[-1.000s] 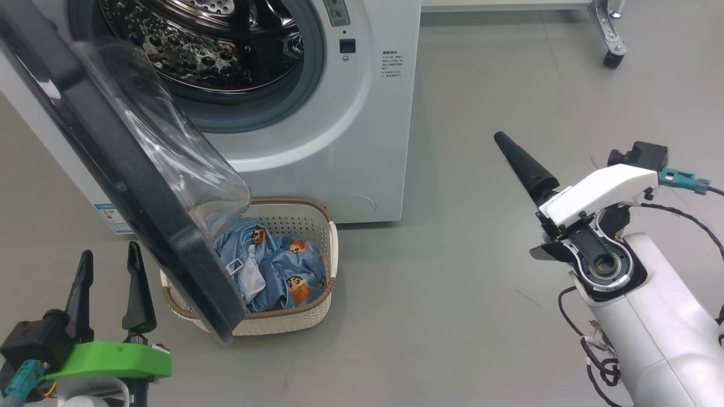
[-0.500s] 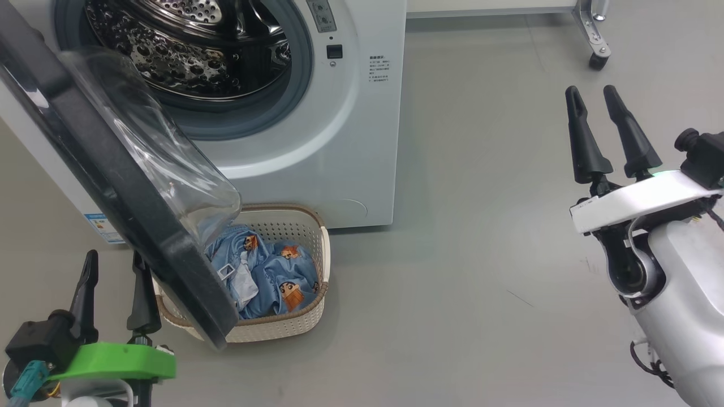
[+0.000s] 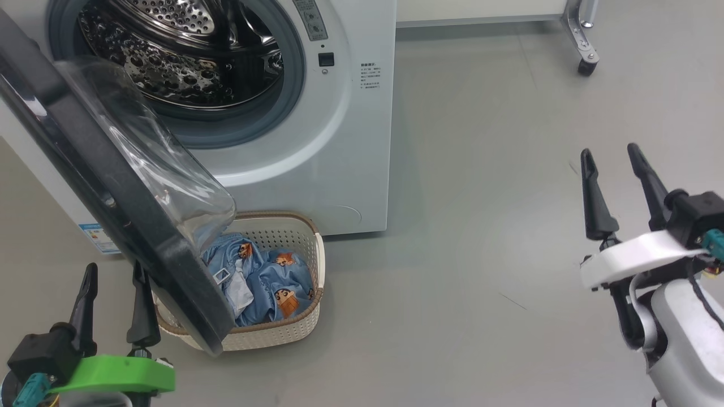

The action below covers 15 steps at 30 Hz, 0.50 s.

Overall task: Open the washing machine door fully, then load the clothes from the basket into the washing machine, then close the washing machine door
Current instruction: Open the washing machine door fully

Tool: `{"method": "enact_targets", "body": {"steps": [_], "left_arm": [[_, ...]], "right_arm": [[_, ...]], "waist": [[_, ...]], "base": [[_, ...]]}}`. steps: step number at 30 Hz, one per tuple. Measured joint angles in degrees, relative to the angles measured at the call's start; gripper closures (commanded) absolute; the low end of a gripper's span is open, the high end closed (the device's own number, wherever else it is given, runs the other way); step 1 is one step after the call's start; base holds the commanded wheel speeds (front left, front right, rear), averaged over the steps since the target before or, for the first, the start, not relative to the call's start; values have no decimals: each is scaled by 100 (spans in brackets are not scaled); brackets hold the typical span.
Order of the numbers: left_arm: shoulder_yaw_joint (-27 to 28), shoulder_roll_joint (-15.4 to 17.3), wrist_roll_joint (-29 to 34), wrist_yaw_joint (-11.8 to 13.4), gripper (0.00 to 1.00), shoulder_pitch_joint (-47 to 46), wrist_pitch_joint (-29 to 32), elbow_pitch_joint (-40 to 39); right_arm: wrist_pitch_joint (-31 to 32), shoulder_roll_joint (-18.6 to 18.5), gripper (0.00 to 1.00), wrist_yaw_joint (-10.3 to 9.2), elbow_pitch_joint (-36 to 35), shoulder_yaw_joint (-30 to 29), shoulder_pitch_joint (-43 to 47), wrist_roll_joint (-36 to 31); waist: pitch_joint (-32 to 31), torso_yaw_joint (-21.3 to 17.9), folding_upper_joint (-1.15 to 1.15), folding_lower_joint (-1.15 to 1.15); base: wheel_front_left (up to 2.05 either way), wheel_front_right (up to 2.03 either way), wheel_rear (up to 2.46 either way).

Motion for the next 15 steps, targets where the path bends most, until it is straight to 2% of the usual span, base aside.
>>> {"method": "enact_targets", "body": {"steps": [5, 15], "left_arm": [[0, 1, 38, 0, 0, 11, 0, -33], [-32, 0, 100, 0, 0, 96, 0, -30]], "right_arm": [[1, 112, 0, -166, -113, -30, 521, -428], [1, 397, 0, -258, -229, -338, 1121, -859]], "waist": [[-10, -17, 0, 0], [-7, 1, 0, 0]], "base": [[0, 0, 0], [0, 0, 0]]}}
